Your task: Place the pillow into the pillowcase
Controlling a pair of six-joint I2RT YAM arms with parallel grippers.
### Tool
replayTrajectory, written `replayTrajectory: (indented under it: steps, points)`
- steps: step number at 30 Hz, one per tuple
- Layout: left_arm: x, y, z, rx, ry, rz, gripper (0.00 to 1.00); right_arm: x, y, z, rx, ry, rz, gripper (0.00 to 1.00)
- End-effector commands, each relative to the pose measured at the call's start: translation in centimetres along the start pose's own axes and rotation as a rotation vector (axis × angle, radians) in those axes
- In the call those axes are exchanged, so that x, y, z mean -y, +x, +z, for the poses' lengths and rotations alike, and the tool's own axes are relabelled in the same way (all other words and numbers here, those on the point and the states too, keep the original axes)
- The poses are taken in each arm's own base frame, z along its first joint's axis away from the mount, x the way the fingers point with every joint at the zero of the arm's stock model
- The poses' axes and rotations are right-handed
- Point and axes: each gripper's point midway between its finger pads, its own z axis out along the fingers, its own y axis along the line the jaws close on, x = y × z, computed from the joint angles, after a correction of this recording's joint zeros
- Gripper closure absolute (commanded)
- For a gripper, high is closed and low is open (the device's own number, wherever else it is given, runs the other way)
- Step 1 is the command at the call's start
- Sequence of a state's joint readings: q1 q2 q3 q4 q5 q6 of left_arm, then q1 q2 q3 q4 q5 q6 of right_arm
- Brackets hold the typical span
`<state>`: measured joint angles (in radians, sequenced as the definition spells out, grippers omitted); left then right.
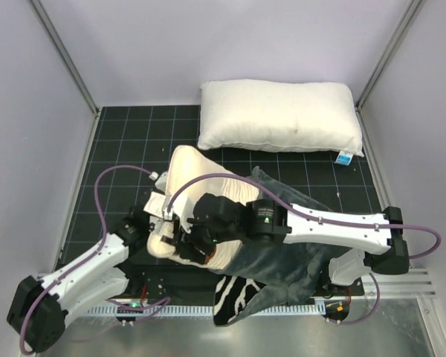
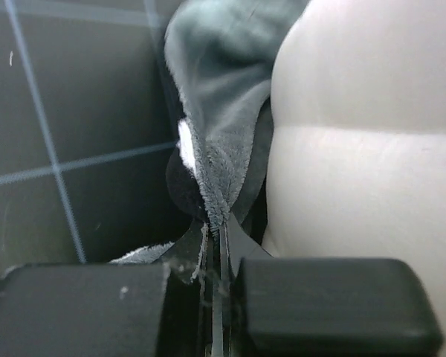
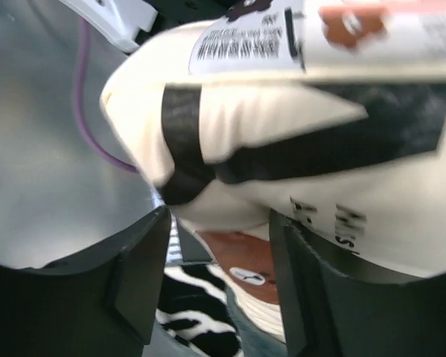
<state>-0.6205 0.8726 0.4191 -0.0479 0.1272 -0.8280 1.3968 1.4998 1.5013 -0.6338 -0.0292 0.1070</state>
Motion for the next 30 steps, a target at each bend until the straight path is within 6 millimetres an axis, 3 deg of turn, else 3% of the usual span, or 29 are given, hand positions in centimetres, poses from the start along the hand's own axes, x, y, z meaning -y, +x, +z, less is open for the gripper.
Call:
replayTrajectory:
  steps: [1,6,10,13,16,21,26,30]
  points:
    - [4.4,-4.8,-1.9,0.221,0.157,0.071,1.0,-1.2,-2.8,-2.4,0.149,-0.021,0.105,0.35]
    - [1.6,-3.2,-2.7,0.191,0.051,0.019,1.0,1.5,-4.4,-6.4,0.321,0.125,0.249,0.25]
    - [0.1,-2.6,-3.0,0.145,-0.057,-0.052,1.0,4.6,-4.6,-9.6,0.435,0.282,0.387,0.24]
    - [0.4,-2.7,-3.3,0.128,-0.071,-0.078,1.0,8.2,-2.1,-11.1,0.426,0.477,0.52,0.23]
    - [0.4,-2.7,-3.9,0.115,-0.096,-0.08,1.0,11.5,2.7,-11.7,0.324,0.658,0.613,0.23]
    - [1.7,-3.8,-5.1,0.13,-0.078,-0.072,1.0,13.4,10.0,-10.0,0.123,0.779,0.699,0.32]
    - [1.8,-4.0,-5.8,0.121,-0.095,-0.068,1.0,14.8,14.0,-8.7,-0.029,0.912,0.713,0.37]
    - [2.3,-4.4,-6.4,0.125,-0.09,-0.063,1.0,15.5,15.8,-9.1,-0.109,1.027,0.728,0.43]
